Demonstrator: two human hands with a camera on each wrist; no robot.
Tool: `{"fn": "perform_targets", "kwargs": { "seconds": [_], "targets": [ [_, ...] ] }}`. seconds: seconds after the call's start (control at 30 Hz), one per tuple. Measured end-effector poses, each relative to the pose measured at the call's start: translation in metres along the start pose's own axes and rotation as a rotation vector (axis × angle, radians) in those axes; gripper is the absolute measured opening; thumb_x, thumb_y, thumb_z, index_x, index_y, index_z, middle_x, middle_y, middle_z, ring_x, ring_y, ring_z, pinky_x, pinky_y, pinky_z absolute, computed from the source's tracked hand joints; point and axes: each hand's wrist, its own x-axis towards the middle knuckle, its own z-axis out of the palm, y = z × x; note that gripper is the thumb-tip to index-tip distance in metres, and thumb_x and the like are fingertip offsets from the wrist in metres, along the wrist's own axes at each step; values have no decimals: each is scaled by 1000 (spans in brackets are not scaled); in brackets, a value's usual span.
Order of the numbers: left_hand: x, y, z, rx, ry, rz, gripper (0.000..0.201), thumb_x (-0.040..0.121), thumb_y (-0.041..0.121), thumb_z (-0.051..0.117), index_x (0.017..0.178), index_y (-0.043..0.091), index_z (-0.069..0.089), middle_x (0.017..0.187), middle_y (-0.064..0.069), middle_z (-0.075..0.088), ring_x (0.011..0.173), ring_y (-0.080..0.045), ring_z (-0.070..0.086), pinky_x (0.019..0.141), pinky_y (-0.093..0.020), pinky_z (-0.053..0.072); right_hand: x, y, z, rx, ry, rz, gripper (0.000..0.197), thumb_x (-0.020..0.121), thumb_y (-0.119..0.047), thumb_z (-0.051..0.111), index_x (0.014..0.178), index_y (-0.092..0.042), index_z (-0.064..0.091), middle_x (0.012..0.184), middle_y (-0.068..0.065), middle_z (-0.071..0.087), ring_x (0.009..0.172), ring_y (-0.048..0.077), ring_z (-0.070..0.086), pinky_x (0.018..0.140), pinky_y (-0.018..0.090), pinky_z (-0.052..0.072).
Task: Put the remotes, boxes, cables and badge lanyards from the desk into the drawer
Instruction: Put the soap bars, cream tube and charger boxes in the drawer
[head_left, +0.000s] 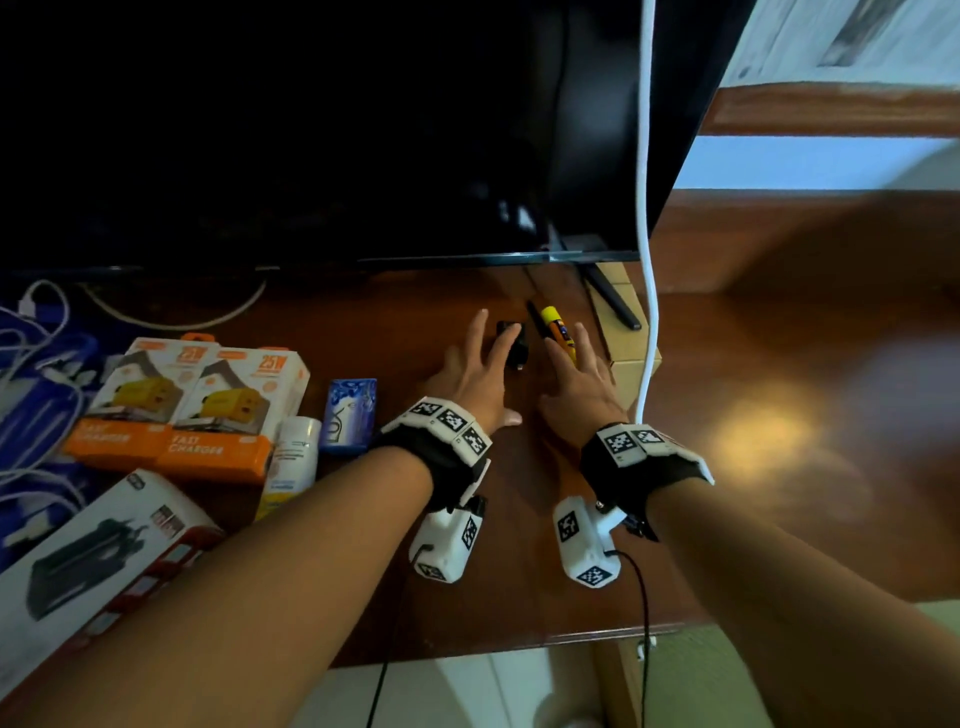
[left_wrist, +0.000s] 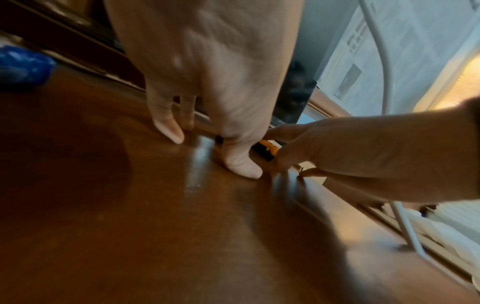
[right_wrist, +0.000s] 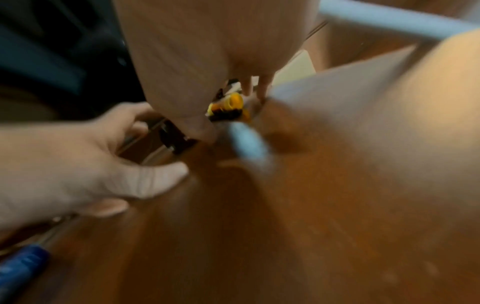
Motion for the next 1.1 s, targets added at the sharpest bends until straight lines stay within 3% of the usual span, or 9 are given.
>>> {"fn": "perform_targets", "kwargs": {
  "seconds": [0.13,0.3,0.5,0.63,0.77,0.87,0.97,1.03,1.1],
  "targets": [
    [6,8,1,116,-65,31,101,82,38,71,149,40,-4,156,11,-24,132,-31,27,88,-46,46,-2,2,14,48,23,-6,63,90,-20,47,149,-26,25,161,-6,-12,148,22,0,119,44,15],
    [5,8,5,147,-62,59,93,86,36,67,151,32,1,159,8,-15,134,-29,27,93,-43,40,-12,10,14,88,22,-18,62,89,-20,50,148,-28,31,161,1,1,147,24,13,118,36,21],
    [-19,4,12,112,-11,74,79,92,40,57,150,30,5,160,6,-10,133,-29,31,95,-43,40,-48,11,16,20,-5,-64,61,92,-18,48,149,-30,30,161,5,4,149,23,3,119,38,16],
    [-59,5,22,126,91,76,65,95,36,51,148,22,16,160,-3,4,132,-26,35,96,-41,43,-90,14,20,41,-23,-65,60,91,-18,52,147,-30,35,161,4,8,149,22,5,117,37,18],
    [-105,6,32,81,194,34,48,92,33,53,135,17,35,151,-7,28,127,-26,42,97,-42,43,-134,21,31,165,42,-62,56,82,-11,60,136,-23,51,156,3,27,142,26,28,112,37,33],
    [-131,4,38,10,283,-2,37,88,32,60,119,15,48,131,-6,46,110,-26,53,84,-40,48,-158,23,41,297,210,-78,41,74,-4,65,114,-12,64,137,9,51,122,29,51,92,24,39],
    [-152,1,42,-83,389,-22,25,83,27,66,100,14,54,107,-7,52,88,-25,58,67,-36,51,-159,15,37,421,297,40,26,74,-6,64,97,-10,55,95,11,60,87,34,58,63,28,30],
    [-166,-1,45,-118,439,-8,24,78,23,72,91,13,56,98,-8,53,82,-25,59,59,-33,49,-146,9,33,375,289,107,31,76,-15,65,102,-11,48,93,14,58,89,35,54,63,32,30],
    [-180,-3,46,-132,452,-6,25,74,21,76,88,13,56,94,-8,53,81,-25,59,56,-31,46,-133,0,31,256,238,149,45,80,-26,66,116,-10,47,111,15,54,105,36,47,76,39,37]
  ]
}}
